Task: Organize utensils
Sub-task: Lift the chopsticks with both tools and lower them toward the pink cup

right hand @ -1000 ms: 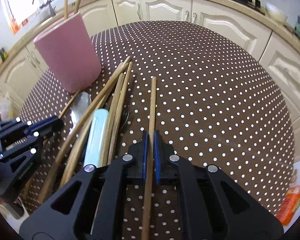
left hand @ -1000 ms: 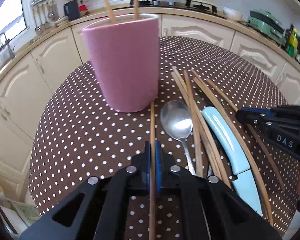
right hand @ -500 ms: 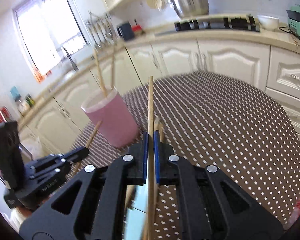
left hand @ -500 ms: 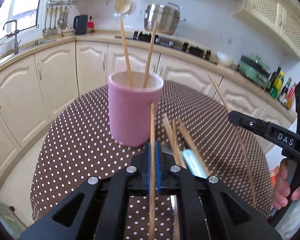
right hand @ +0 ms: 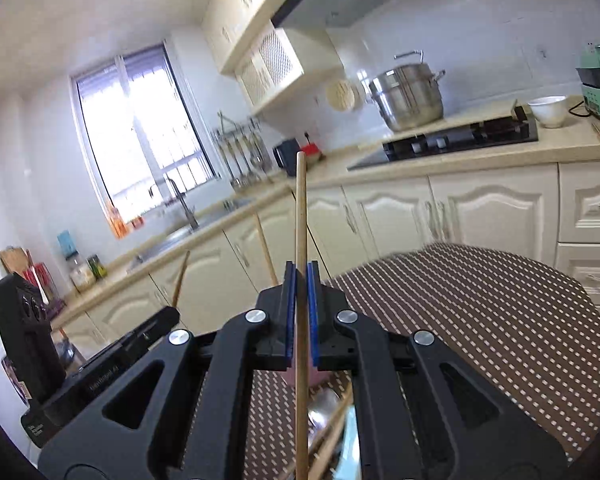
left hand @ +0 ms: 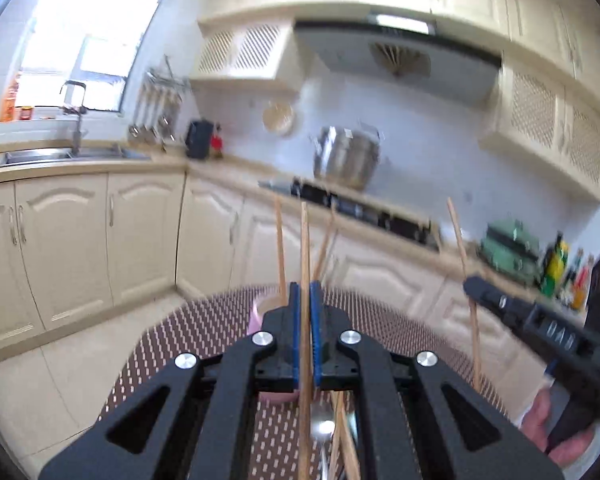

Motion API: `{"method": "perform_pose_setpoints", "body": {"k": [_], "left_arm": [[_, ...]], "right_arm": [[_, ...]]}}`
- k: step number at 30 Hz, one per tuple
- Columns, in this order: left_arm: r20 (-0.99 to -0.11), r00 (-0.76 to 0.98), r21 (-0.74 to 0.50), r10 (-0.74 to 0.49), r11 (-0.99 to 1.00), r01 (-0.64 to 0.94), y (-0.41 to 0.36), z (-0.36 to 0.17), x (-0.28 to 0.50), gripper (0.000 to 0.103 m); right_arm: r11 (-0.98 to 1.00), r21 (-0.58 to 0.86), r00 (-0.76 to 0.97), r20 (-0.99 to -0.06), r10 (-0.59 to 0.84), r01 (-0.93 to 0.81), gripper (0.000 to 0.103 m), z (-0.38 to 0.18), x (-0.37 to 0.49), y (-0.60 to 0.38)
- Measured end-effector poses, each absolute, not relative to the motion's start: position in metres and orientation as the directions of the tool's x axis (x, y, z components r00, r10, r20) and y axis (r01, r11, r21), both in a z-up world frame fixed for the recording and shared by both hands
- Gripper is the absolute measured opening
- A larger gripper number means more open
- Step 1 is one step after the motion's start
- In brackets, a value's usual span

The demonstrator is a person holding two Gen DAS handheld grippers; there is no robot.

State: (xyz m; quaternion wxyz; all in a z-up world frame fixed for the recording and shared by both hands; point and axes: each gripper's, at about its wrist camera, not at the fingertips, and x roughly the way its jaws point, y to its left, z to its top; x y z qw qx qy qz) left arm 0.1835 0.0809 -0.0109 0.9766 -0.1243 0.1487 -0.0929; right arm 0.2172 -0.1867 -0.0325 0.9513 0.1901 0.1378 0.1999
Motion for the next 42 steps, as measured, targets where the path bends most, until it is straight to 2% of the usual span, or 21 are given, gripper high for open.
{"method": "perform_pose_setpoints", "body": {"k": [6, 15, 22, 26, 30, 36, 42], "left_arm": [[-0.092, 0.990, -0.286, -0.102, 0.956, 0.072, 0.084, 0.017, 0.187, 0.005], [0.004, 0.998, -0.300, -0.055, 0.952, 0.054, 0.075, 0.028, 0.227, 0.005], [-0.011, 0.999, -0.243, -0.047, 0.969, 0.043, 0.071, 0.023, 0.265, 0.005], [0.023, 1.000, -0.229, -0.020, 0.973, 0.025, 0.070, 0.022, 0.278, 0.005], [0.041, 0.999, -0.243, -0.007, 0.970, 0.017, 0.073, 0.024, 0.287, 0.005], [0.033, 0.999, -0.247, 0.005, 0.969, 0.003, 0.075, 0.020, 0.298, 0.005], [-0.002, 1.000, -0.235, 0.021, 0.972, -0.021, 0.074, 0.000, 0.306, 0.005]], "right_arm": [[0.827, 0.448, 0.897, -0.111, 0.429, -0.340, 0.006, -0.022, 0.239, -0.185], [0.811, 0.446, 0.882, -0.091, 0.463, -0.380, 0.006, -0.018, 0.292, -0.164], [0.809, 0.417, 0.859, -0.112, 0.499, -0.415, 0.006, -0.021, 0.323, -0.151], [0.798, 0.424, 0.853, -0.101, 0.511, -0.428, 0.006, -0.021, 0.337, -0.148], [0.787, 0.427, 0.853, -0.067, 0.518, -0.445, 0.006, -0.018, 0.348, -0.142], [0.812, 0.350, 0.876, 0.060, 0.478, -0.467, 0.006, -0.024, 0.349, -0.126], [0.826, 0.284, 0.867, 0.043, 0.496, -0.486, 0.006, -0.042, 0.353, -0.111]]}}
